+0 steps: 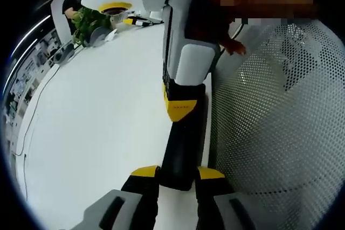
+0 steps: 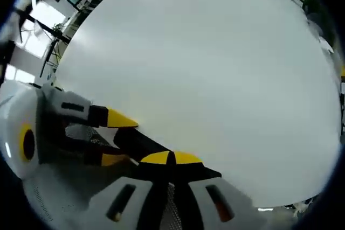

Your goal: Press the specified remote control buttons in sequence, fully releasing each button before pressing the next.

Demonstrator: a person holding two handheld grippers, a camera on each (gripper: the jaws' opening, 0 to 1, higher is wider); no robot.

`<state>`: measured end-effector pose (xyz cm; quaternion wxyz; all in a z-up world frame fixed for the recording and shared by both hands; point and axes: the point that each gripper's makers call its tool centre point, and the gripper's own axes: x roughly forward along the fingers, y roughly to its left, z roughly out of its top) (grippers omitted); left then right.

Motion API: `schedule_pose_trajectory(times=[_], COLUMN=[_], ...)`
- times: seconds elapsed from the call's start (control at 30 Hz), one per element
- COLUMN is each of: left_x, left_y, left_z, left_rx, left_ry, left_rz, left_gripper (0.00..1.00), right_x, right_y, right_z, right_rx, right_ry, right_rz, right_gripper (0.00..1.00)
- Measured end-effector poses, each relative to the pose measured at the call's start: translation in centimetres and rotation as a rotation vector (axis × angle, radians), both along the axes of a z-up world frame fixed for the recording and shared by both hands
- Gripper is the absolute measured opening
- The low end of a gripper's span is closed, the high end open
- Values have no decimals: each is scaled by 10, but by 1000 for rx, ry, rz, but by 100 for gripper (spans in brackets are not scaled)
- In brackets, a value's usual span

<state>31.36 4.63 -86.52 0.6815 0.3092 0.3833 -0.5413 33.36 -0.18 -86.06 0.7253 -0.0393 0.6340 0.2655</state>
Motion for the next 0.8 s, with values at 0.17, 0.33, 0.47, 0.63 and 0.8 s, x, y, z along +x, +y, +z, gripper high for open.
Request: schedule_pose_trajectory(times=[0.17,0.33,0.47,0.63,0.8], left_x=[0,0,1,1,2], left_y=[0,0,0,0,-1], left_z=[0,0,0,0,0], left_rx=[-2,-3,0,1,2], left_ry=[1,4,8,11,12], left_rz=[2,9,20,35,50], left_gripper=[26,26,26,26,26], right_x=[-8,-16,-15,-13,-14], right_y=[3,0,-2,-4,-3], right_z=[7,4,3,4,4], right_rx=[57,53,29,29,33], right_ry=[94,165,149,144,145], right_rz=[-79,-101,-90,-103,-105], right_gripper=[0,0,0,0,0])
